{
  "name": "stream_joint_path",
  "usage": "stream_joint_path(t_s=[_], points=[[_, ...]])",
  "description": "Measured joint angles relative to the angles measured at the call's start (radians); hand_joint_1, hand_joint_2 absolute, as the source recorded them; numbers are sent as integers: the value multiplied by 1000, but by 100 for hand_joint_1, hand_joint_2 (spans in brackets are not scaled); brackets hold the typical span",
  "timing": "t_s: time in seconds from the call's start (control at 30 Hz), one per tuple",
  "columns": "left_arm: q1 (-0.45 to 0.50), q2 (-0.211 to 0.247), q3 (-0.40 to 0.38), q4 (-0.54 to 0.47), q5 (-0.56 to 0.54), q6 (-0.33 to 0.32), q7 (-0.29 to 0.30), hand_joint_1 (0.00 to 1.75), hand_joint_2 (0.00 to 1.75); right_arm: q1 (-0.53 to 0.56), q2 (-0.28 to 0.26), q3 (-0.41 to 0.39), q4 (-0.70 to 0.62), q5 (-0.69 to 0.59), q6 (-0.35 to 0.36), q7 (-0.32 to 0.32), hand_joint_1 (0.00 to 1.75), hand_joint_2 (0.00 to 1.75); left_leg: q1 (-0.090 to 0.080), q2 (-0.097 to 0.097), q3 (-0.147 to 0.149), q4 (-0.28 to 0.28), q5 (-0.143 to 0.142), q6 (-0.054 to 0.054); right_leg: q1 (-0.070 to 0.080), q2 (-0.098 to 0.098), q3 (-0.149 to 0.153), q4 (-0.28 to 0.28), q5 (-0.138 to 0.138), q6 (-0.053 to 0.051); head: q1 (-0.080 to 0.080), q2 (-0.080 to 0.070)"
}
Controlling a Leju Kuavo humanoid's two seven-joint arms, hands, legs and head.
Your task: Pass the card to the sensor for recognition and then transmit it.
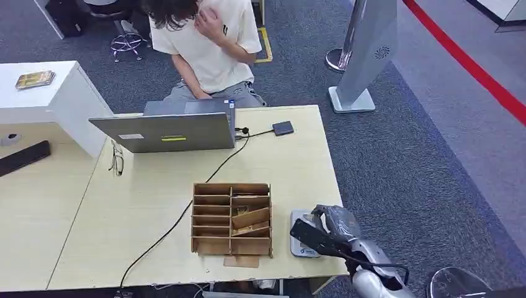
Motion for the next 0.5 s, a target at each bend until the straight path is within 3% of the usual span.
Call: stream_joint_path(t_s=[0.5], points=[[-1, 0, 0, 0, -1, 0, 1, 0, 175, -13, 8, 26, 31, 21, -1, 9, 175, 175, 0, 0, 0, 0, 0, 0, 0, 0, 0, 0, 0, 0, 0, 0]])
